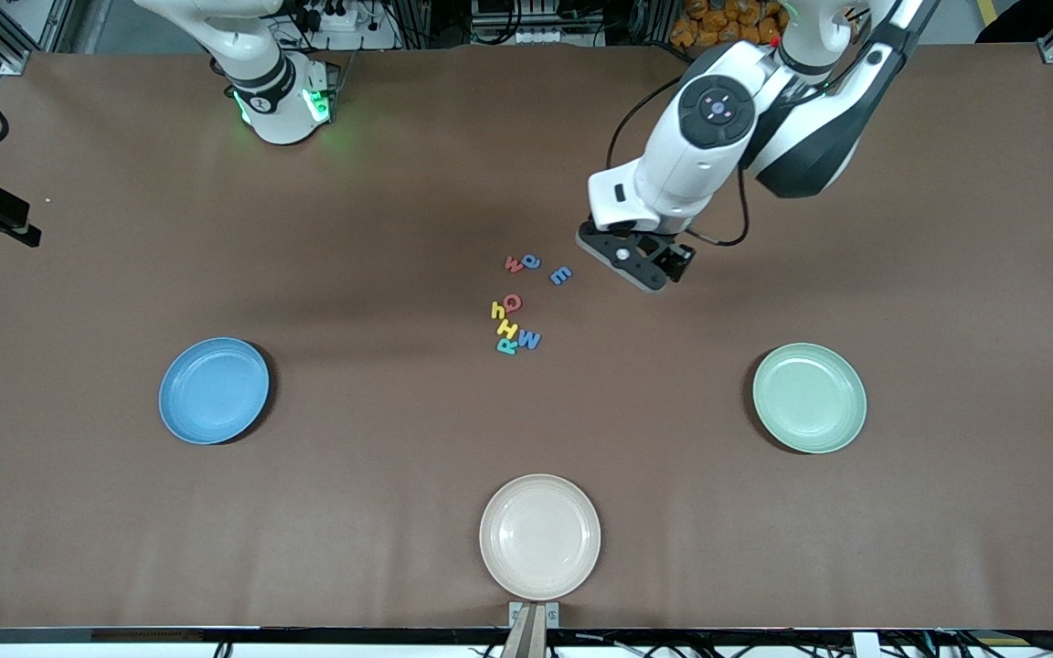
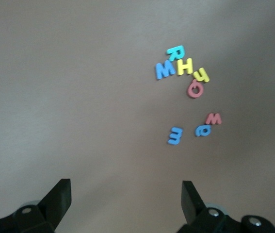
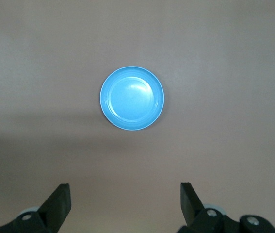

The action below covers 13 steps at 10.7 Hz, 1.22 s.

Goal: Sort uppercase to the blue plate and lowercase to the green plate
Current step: 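Move the left gripper over the pile of foam letters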

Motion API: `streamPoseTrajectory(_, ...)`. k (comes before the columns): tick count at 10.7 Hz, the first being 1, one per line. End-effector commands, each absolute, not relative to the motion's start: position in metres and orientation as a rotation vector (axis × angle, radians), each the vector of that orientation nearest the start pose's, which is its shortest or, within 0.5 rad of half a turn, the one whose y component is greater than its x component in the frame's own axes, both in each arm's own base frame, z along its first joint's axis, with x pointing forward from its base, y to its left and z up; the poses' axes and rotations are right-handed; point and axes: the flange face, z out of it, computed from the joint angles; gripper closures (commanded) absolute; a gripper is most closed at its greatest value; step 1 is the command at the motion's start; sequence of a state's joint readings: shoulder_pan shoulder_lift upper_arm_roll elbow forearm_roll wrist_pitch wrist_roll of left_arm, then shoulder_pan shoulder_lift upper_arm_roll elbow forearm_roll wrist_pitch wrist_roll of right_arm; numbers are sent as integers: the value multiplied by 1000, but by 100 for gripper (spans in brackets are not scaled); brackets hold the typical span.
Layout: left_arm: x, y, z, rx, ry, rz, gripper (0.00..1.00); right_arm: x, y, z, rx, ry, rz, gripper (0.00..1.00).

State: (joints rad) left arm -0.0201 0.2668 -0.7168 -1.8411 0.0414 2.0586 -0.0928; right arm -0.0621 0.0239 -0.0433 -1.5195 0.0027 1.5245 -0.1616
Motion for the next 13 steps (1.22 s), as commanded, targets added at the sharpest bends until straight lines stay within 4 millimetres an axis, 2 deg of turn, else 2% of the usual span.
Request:
streamPoseTrajectory(1, 461, -427, 388, -3121, 1004, 59, 0, 561, -54, 618, -3122, -106, 57, 0)
streamPoseTrajectory(3, 445, -453, 356, -3058, 990, 80, 0, 566, -52, 610, -3118, -127, 80, 0)
streamPoseTrajectory(5, 431, -469, 323, -3018, 1028, 112, 5, 573, -49, 595, -3084, -154, 113, 0)
streamPoseTrajectory(8, 411, -489, 282, -3011, 954, 132, 5, 587, -41, 566, -3054, -169, 177, 0)
streamPoseTrajectory(10, 403, -485, 254, -3008, 871, 178, 6, 598, -35, 539, -3017, -171, 237, 0)
streamPoseTrajectory(13, 389, -485, 225, -2984, 883, 179, 6, 615, -9, 499, -3000, -225, 303, 0)
